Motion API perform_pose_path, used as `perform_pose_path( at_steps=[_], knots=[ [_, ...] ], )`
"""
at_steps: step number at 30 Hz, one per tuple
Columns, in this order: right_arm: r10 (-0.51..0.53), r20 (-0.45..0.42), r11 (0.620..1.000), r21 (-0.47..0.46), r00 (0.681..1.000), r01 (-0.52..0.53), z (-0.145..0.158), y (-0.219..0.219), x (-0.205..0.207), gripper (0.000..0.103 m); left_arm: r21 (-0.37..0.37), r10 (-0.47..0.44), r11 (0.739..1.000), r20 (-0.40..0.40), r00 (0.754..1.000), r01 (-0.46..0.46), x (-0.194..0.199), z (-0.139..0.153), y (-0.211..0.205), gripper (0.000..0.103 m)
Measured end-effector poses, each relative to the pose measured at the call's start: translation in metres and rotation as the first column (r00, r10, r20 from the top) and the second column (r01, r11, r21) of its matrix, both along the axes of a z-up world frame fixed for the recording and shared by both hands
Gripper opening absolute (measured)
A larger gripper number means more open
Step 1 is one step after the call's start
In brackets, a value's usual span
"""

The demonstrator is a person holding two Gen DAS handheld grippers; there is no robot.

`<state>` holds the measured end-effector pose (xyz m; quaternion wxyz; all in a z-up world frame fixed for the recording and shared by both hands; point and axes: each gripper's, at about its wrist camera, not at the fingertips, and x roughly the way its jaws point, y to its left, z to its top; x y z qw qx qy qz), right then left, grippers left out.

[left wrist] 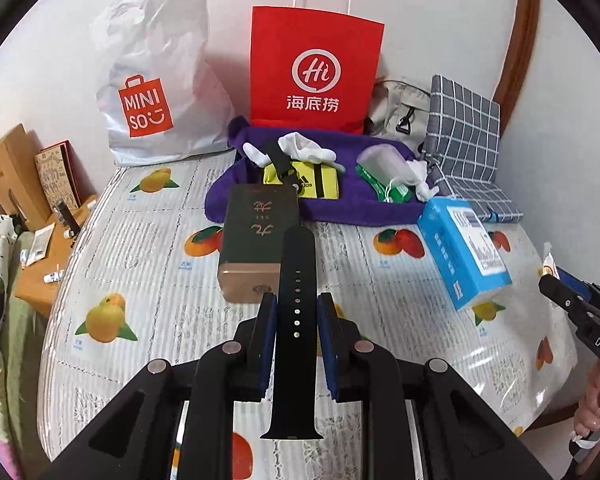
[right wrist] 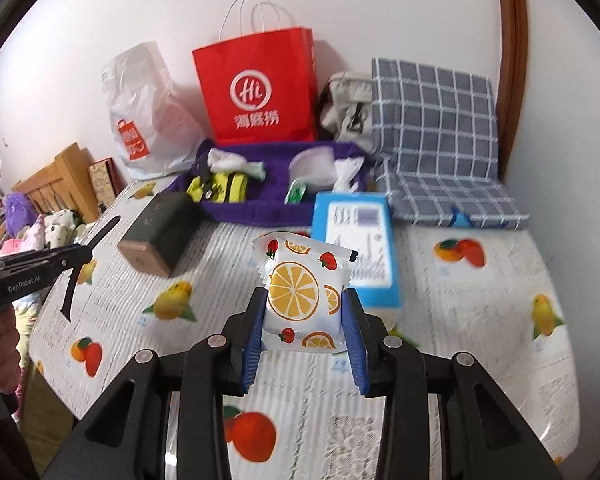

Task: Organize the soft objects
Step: 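Carry the strap piece with the left tool while the right tool carries the snack packet to the purple towel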

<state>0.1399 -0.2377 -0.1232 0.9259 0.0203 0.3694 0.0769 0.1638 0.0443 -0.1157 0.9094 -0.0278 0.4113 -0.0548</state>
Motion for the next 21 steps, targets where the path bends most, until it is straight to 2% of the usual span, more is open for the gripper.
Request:
perform_pose_path(
  at_steps=[13, 21],
  knots=[
    [0.034, 0.069, 0.999, -0.018, 0.997, -0.033, 0.036, 0.007, 0.048, 0.037, -0.026, 0.026, 0.999, 0.026, 0.999, -0.025, 0.042, 0.023, 0.004, 0.020],
    [0.036, 0.083, 0.999, -0.037, 0.996, -0.033, 0.045, 0.007, 0.082, 0.037, -0.005, 0.008, 1.000, 0.043, 0.999, -0.008, 0.076, 0.033, -0.008, 0.020]
  ],
)
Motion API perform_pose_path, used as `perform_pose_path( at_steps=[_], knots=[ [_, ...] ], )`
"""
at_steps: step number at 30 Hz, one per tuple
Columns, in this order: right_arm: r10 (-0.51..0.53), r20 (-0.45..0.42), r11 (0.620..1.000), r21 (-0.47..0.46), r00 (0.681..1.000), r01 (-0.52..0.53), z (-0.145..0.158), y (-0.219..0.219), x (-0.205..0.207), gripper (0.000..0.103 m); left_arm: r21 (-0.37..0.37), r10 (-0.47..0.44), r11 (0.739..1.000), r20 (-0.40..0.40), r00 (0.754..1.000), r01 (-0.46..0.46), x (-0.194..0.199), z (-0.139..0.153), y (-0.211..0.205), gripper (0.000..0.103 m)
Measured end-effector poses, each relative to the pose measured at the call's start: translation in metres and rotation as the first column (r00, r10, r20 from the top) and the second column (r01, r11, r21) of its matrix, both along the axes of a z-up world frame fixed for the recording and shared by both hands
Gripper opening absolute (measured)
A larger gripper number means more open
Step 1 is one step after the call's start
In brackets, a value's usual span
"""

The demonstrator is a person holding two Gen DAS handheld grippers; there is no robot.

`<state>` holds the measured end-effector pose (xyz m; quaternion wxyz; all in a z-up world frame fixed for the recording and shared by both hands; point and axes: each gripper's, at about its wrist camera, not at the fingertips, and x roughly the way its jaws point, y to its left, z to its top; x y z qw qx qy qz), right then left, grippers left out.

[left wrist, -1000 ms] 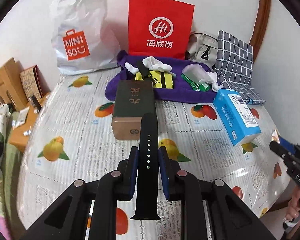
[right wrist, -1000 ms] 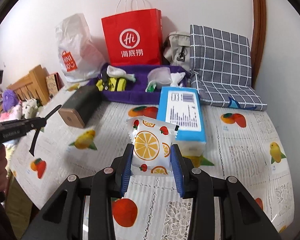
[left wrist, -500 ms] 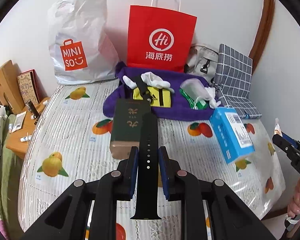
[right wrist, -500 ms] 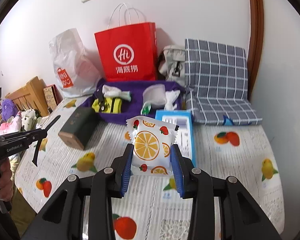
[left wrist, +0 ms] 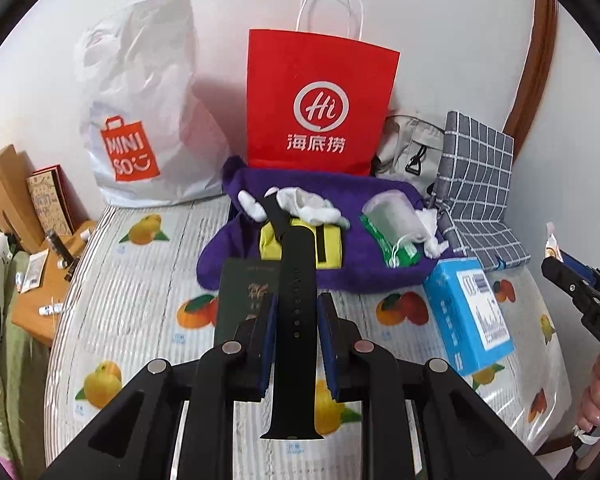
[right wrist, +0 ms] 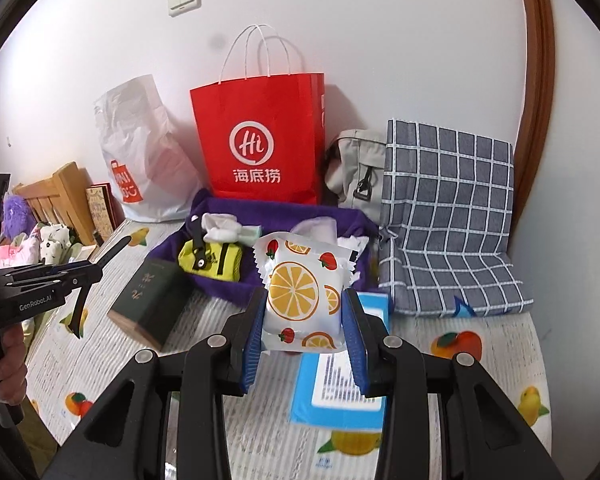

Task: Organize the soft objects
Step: 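Carry the strap piece with the left tool while the right tool carries the snack packet to the purple towel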

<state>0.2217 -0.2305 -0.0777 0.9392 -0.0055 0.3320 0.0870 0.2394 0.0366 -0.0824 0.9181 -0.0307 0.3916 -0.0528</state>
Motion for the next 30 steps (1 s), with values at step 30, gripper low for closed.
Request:
perform_pose_path(
  at_steps=[30],
  knots=[
    [0.009, -0.015, 0.996, 0.089, 1.000, -0.008, 0.006, 0.003, 0.134, 0.037, -0.019, 0.031, 0.999, 0.012, 0.999, -0.031, 0.118, 0.011, 0.007, 0.020]
  ],
)
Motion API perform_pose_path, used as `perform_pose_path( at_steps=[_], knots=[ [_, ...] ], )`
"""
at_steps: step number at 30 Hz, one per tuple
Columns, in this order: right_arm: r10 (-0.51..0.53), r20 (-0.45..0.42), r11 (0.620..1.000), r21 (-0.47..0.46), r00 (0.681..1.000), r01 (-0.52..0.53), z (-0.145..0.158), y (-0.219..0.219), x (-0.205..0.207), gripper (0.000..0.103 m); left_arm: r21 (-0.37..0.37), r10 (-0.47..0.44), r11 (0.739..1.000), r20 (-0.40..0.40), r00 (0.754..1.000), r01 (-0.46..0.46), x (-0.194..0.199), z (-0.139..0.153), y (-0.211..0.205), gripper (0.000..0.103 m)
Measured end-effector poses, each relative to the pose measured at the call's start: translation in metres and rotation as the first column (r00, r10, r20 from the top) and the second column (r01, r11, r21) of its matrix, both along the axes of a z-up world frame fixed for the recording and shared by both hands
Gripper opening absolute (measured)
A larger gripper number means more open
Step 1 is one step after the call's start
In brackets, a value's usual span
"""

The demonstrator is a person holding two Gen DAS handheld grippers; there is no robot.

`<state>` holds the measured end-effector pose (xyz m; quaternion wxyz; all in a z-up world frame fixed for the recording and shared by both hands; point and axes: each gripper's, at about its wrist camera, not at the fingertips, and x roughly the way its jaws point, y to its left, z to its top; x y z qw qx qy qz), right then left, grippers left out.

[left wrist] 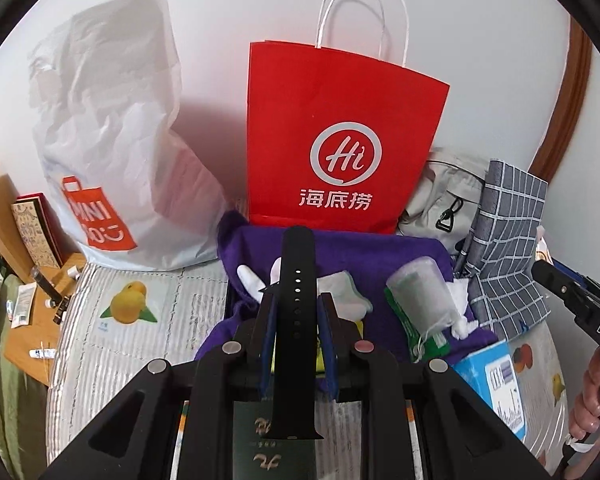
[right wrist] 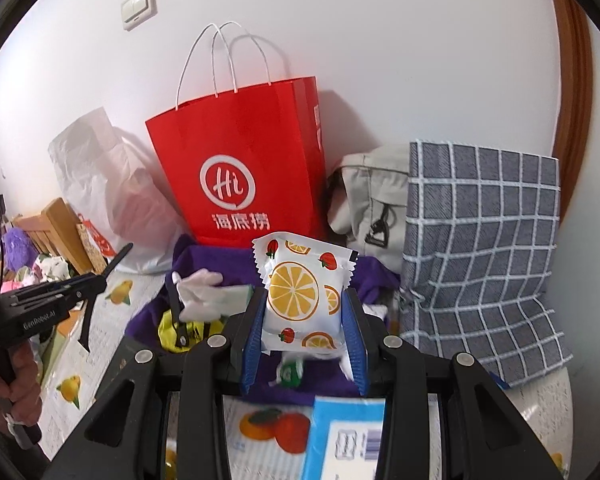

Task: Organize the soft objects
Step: 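Carry the strap piece with the left tool while the right tool carries the snack packet to the purple towel, then release the strap piece with the left tool while the right tool drops the packet onto the clear bag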

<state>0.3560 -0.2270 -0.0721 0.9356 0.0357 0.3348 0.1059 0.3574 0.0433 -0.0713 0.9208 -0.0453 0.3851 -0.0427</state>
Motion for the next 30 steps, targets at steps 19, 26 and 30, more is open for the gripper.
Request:
perform_pose_path(
  at_steps=[19, 26, 30],
  knots=[
    [0.019, -0.078, 0.998, -0.052, 0.997, -0.023, -0.046, 0.006, 0.062, 0.037, -0.082, 0.012, 0.996, -0.059, 0.998, -0.017, 0.061, -0.036, 0.015, 0.020],
    [0.034, -0.146, 0.998, -0.051, 0.989, -0.042, -0.070, 0.006, 0.078, 0.037, -0.104, -0.014, 0.995, -0.063, 0.998, 0.008, 0.070, -0.044, 0.016, 0.020],
    [0.032, -0.178, 0.997, -0.070, 0.983, -0.046, -0.084, 0.008, 0.085, 0.037, -0.149, -0.070, 0.987, -0.076, 0.995, 0.058, 0.075, -0.052, 0.007, 0.020]
  ],
)
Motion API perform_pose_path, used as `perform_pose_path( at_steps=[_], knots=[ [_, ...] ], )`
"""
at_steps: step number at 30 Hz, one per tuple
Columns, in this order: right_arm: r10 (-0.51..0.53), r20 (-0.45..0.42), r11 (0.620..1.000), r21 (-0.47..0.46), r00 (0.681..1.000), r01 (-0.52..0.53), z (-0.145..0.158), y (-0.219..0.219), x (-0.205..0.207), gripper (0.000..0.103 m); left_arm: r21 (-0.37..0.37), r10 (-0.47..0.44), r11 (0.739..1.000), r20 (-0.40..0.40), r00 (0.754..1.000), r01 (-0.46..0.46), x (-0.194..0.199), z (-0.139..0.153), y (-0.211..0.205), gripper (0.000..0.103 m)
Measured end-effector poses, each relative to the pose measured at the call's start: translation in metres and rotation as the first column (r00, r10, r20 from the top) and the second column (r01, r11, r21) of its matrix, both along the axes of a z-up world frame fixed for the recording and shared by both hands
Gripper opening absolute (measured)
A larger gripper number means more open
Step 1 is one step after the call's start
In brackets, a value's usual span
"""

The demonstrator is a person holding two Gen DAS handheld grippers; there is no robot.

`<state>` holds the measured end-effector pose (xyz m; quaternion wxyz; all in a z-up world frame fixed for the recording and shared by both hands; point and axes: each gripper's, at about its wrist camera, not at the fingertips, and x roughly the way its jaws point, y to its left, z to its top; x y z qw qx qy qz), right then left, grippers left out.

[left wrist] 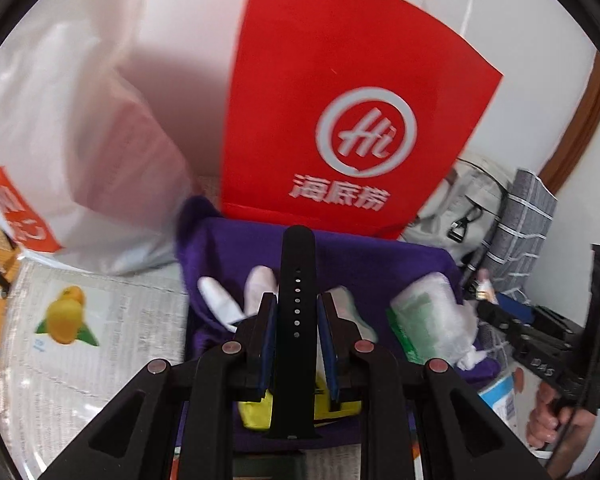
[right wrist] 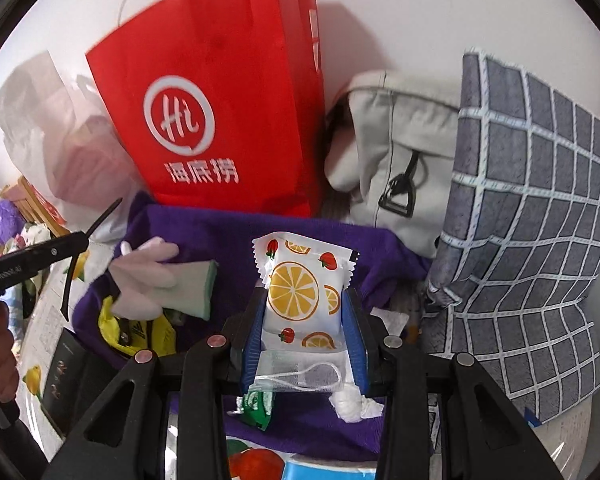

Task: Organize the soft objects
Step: 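Release the strap piece with the left tool while the right tool drops the packet onto the clear bag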

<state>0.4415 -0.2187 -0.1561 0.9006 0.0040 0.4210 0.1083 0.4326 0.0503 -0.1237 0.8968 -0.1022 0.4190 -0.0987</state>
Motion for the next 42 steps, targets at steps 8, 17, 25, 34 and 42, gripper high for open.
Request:
perform_pose_path(
  at_steps=[8, 17, 25, 34, 42],
  knots=[
    [-0.003, -0.063, 1.000, -0.018, 0.998, 0.002, -0.026, 0.005, 0.013, 0.037, -0.005, -0.048, 0.999, -0.036, 0.998, 0.048, 0.006, -0.017, -0.021, 0.020],
    [-0.007, -0.119, 1.000, -0.028, 0.993, 0.004, -0.047, 0.010, 0.023, 0.038, 0.012, -0.045, 0.999, -0.141, 0.989, 0.047, 0.017, -0.045, -0.025, 0.020],
    [-0.009, -0.125, 1.000, -0.009, 0.992, 0.008, -0.046, 0.001, 0.023, 0.040, 0.020, -0.048, 0.998, -0.156, 0.987, 0.051, 0.018, -0.047, -0.025, 0.021],
    [-0.003, -0.100, 1.000, -0.022, 0.995, 0.001, -0.037, 0.007, 0.017, 0.049, 0.006, -0.048, 0.999, -0.151, 0.987, 0.049, 0.014, -0.035, -0.021, 0.033],
    [-0.037, -0.026, 0.999, -0.031, 0.999, 0.036, -0.010, 0.007, 0.003, 0.069, 0.082, -0.021, 0.996, -0.097, 0.995, 0.029, 0.002, -0.009, -0.022, 0.058]
  ],
)
